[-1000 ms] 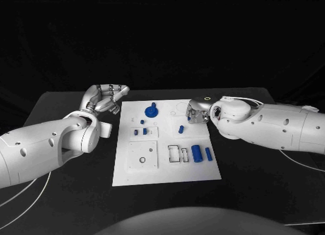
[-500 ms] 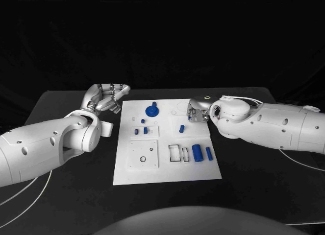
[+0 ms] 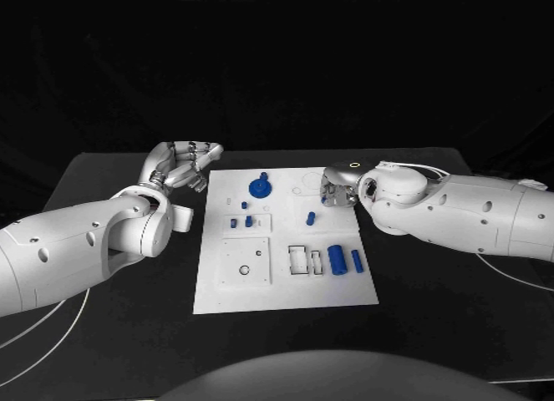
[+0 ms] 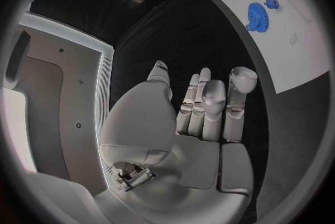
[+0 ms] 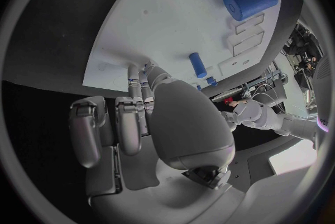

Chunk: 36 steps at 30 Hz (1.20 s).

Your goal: Assemble the parts on the task board

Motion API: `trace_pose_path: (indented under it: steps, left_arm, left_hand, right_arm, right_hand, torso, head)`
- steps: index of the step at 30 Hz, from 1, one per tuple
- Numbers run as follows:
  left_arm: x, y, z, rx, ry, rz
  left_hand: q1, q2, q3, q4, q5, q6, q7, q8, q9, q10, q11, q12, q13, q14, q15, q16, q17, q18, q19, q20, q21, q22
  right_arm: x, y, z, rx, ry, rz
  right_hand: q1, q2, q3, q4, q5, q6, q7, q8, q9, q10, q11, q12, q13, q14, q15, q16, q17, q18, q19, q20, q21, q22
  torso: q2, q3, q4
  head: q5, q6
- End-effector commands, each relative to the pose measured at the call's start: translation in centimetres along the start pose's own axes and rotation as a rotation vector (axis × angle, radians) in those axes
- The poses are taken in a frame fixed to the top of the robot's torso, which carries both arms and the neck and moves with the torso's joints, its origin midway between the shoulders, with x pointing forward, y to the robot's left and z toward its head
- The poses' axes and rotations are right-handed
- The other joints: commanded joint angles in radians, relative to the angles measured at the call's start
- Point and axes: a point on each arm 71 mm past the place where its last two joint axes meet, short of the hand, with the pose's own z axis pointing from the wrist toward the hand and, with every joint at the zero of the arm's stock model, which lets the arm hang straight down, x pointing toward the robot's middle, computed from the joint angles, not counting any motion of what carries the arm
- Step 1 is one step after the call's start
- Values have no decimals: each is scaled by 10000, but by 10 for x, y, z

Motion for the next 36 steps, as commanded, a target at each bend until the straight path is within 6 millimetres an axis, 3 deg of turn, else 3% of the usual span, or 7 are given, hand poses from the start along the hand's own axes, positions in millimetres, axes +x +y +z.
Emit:
trace_pose_path:
  steps: [1, 22, 25, 36]
  left_arm:
    - [2, -1, 0, 17, 131, -117]
    - [0, 1, 0, -35, 108, -98]
    - [-1, 1, 0, -42, 109, -96]
    - [-2, 2, 1, -73, 93, -76]
  left_hand:
    - [23, 118, -45, -9, 41, -13, -70, 69, 12, 20, -70, 11, 14, -89, -8, -67, -41, -10, -82, 8, -69, -25]
    - [34, 132, -49, -11, 42, -15, -69, 69, 11, 18, -70, 10, 14, -139, -7, -138, -133, 7, -140, 9, -145, -57]
    - [38, 135, -51, -12, 43, -16, -69, 69, 11, 17, -69, 10, 13, -150, -7, -151, -149, 10, -153, 9, -159, -63]
    - [44, 141, -55, -13, 45, -18, -69, 70, 11, 16, -69, 9, 13, -209, -6, -239, -265, 28, -213, 10, -243, -101]
  right_arm:
    - [7, 1, 0, 27, 354, -156]
    - [8, 3, 2, 99, 451, -22]
    - [8, 3, 2, 94, 449, -13]
    - [8, 4, 2, -13, 448, 8]
  right_hand:
    - [109, -15, 65, 5, -36, 64, -1, -2, 6, 63, -15, -51, 3, 1043, -103, 41, 2632, -68, 1028, -73, 45, 2633]
    - [59, -268, 144, 13, -26, -226, 120, -277, -107, 72, 64, -333, 0, 1043, -85, 41, 2632, -68, 1028, -111, 45, 2633]
    - [61, -280, 148, 10, -25, -237, 124, -284, -110, 70, 67, -344, 0, 1043, -80, 41, 2632, -68, 1028, -108, 45, 2633]
    - [198, -199, 392, -69, -18, 135, -46, -151, -48, 284, -48, -419, 8, 1043, -144, 41, 2632, -68, 1028, -134, 45, 2633]
  torso:
    - [-3, -5, -3]
    - [1, -4, 2]
    - [-6, -2, 1]
    - [-3, 0, -2]
  head:
    - [-6, -4]
    - [27, -34]
    - [104, -76]
    - [81, -67]
